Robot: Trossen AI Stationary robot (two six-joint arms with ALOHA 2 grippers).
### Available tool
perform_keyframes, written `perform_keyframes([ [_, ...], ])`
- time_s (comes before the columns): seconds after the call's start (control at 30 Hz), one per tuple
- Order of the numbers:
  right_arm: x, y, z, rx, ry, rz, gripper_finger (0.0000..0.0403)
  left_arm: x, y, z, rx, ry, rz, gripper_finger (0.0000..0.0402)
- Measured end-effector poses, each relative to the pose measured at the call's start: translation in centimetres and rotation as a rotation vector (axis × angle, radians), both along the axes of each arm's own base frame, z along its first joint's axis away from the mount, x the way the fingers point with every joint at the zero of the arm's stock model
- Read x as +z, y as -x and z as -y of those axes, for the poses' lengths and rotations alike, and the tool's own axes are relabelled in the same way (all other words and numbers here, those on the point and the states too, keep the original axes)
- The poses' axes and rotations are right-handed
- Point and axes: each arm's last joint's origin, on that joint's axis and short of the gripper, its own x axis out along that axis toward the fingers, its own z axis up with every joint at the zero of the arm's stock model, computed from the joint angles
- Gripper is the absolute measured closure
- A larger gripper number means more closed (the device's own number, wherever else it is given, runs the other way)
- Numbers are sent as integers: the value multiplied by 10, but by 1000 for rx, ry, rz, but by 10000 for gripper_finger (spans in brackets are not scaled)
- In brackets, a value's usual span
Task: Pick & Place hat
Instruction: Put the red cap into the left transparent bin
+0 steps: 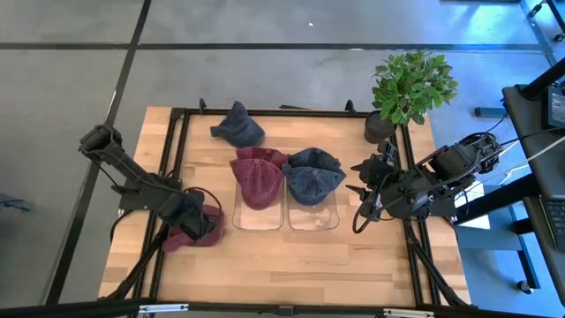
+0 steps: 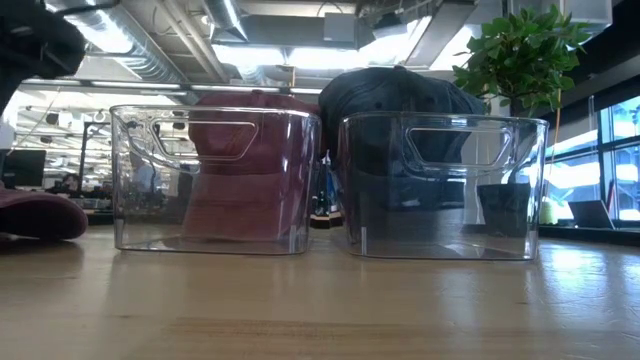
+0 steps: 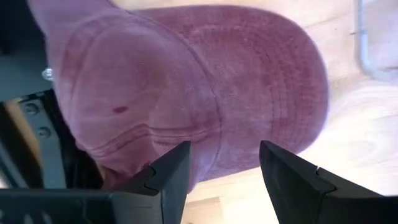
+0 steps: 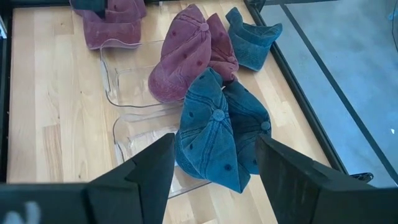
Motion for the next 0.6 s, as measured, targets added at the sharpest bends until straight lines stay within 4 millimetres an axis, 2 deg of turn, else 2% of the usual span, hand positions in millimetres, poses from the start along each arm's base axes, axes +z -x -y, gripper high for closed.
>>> perform_keyframes([
  [0.2, 0, 0, 0, 1, -3, 5, 181, -19, 4, 0, -9, 6, 9, 219],
  [0.33, 0, 0, 0, 1, -3, 6, 181, -22, 6, -1, -11, 20, -14, 217],
  [0.6, 0, 0, 0, -1, -4, 7, 181, -12, 4, 5, 0, 39, 13, 224],
])
